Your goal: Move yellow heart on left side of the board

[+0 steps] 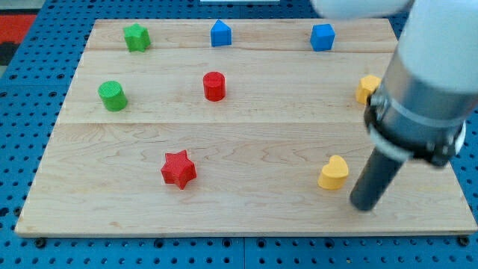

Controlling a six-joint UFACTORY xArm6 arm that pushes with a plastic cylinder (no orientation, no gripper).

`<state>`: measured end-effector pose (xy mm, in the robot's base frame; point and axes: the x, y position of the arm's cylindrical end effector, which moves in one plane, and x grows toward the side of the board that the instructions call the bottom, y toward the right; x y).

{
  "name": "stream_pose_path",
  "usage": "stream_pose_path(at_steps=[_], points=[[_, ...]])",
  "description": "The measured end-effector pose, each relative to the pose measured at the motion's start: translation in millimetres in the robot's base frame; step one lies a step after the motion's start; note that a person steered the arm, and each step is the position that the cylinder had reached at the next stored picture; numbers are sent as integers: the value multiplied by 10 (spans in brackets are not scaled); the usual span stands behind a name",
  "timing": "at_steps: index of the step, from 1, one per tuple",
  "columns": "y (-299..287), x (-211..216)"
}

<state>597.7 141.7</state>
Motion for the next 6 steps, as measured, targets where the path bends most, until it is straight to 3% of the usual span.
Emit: stream_pose_path(at_steps=[1,2,4,5,6], points=[[88,-282],[597,-334],[-526,-1118],[-394,-472],[-132,-224]])
